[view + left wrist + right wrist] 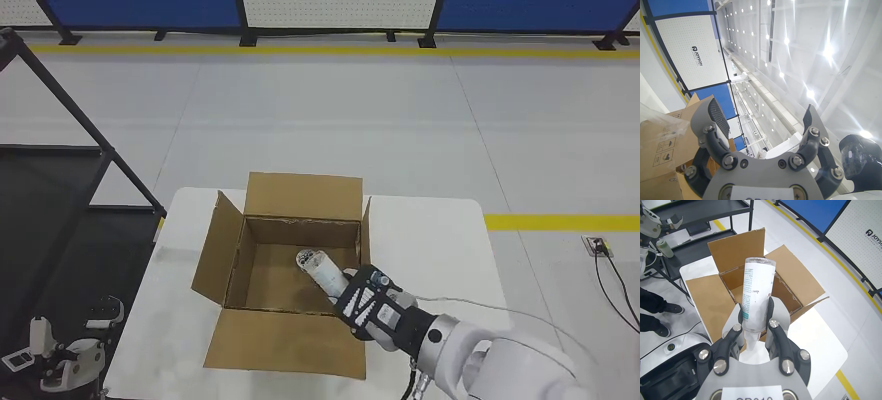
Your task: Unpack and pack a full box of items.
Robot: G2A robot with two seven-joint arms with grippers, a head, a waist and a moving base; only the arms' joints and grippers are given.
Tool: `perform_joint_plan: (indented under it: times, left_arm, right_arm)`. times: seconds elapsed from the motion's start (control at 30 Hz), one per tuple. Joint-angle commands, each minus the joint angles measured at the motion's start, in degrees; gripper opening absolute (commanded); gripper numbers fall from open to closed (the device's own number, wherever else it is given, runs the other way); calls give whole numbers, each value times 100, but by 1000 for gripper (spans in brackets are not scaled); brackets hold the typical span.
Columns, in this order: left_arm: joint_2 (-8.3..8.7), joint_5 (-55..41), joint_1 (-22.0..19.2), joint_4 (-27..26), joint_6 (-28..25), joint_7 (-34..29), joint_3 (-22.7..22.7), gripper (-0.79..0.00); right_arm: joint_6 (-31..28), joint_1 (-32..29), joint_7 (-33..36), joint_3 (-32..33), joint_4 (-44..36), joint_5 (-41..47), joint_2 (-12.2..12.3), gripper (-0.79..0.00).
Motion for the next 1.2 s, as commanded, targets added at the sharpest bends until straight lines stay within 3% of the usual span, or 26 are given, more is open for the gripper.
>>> perform_joint_plan:
  times: [0.0, 0.13, 0.23, 0.37, 0.57, 0.83, 1.17]
  left_arm:
    - [-2, 62, -11, -32, 69, 19, -10, 0]
    - [-16, 24, 58, -61, 12, 41, -60, 0]
    - [-28, -82, 143, -68, -63, 37, -107, 0]
    - [-49, -245, 274, -82, -199, 34, -155, 0]
    - [-79, -480, 413, -112, -379, 46, -268, 0]
    - [-88, -526, 434, -129, -388, 37, -311, 0]
    - [-88, -526, 434, -129, -388, 37, -311, 0]
  right_arm:
    - [-180, 234, -305, -160, 371, 206, -55, -785]
    - [-264, 1240, -455, -879, 1333, 552, -298, -785]
    - [-159, 2243, -413, -1625, 2288, 881, -615, -785]
    - [86, 3460, -418, -2559, 3693, 1305, -1157, -785]
    - [364, 4572, -347, -3687, 5724, 1837, -2085, -785]
    - [294, 4957, -49, -4445, 8009, 2460, -3222, -785]
    - [-175, 4886, -247, -4927, 9856, 2108, -4213, -785]
